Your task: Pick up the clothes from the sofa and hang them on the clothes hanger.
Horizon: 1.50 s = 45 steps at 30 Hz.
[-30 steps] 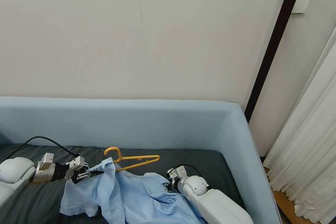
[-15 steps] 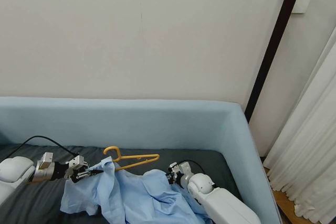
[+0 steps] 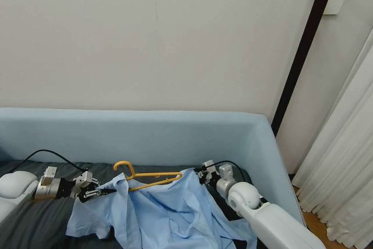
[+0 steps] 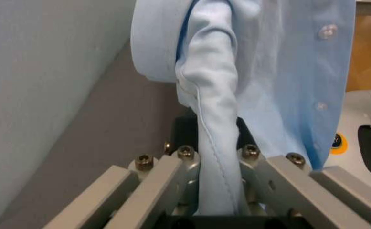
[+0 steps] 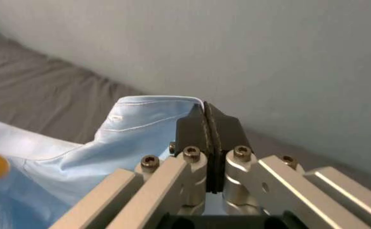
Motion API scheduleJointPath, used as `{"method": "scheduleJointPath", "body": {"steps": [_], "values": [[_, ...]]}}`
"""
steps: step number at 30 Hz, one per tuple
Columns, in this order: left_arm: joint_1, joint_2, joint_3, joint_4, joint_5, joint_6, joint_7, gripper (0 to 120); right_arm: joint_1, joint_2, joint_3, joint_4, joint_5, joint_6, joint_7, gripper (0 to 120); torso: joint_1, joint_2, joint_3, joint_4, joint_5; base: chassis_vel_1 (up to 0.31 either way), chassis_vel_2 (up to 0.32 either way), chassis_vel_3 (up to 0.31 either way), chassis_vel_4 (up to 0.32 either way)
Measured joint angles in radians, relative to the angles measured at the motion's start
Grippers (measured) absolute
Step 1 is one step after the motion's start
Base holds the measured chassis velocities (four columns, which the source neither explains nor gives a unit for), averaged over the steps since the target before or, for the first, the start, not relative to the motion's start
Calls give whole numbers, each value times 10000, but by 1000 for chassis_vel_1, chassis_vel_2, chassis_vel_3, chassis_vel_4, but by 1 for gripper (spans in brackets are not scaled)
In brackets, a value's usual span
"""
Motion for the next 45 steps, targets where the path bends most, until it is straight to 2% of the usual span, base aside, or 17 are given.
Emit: {"method": "scheduleJointPath", "body": {"steps": [6, 9, 17, 21, 27, 33, 38, 45], "values": [[-803, -12, 742, 103, -29, 17, 251, 2, -113, -471, 616, 1271, 164, 73, 154, 0, 0, 0, 0, 0, -2, 0, 0, 0, 0], [-1218, -123, 1016, 206, 298, 75, 384, 2, -180, -721, 1009, 2087, 194, 99, 64, 0, 1, 0, 0, 1, -1, 0, 0, 0, 0], [-2080, -545, 1592, 790, 752, 46, 57, 2, -528, -1619, 1804, 3789, 387, -9, -325, 0, 0, 0, 0, 1, 0, 0, 0, 0, 0], [-2663, -1141, 1913, 1281, 1018, -12, -202, 2, -1084, -2352, 2254, 5122, 791, -35, -530, 0, 1, 0, 0, -1, 0, 0, 0, 0, 0], [-2929, -1733, 2071, 1334, 974, 62, -526, 2, -1390, -2733, 2274, 6045, 1289, 301, -596, 0, 0, 0, 0, -2, 0, 0, 0, 0, 0], [-2947, -2351, 2303, 670, 175, 451, -1247, 2, -1442, -2883, 1721, 6697, 1548, 1211, -921, 0, 1, 0, 1, 0, 1, 0, 0, 0, 0], [-2913, -2795, 2542, 49, -852, 785, -2317, 2, -1706, -2960, 1188, 6777, 1333, 2021, -1491, 0, 0, 0, 0, -1, 1, 0, 0, 0, 0], [-3216, -2894, 2510, -106, -1693, 881, -2775, 2, -2452, -3202, 1219, 6713, 531, 2129, -1966, 0, 1, 0, 1, 0, 0, 0, 0, 0, 0]]}}
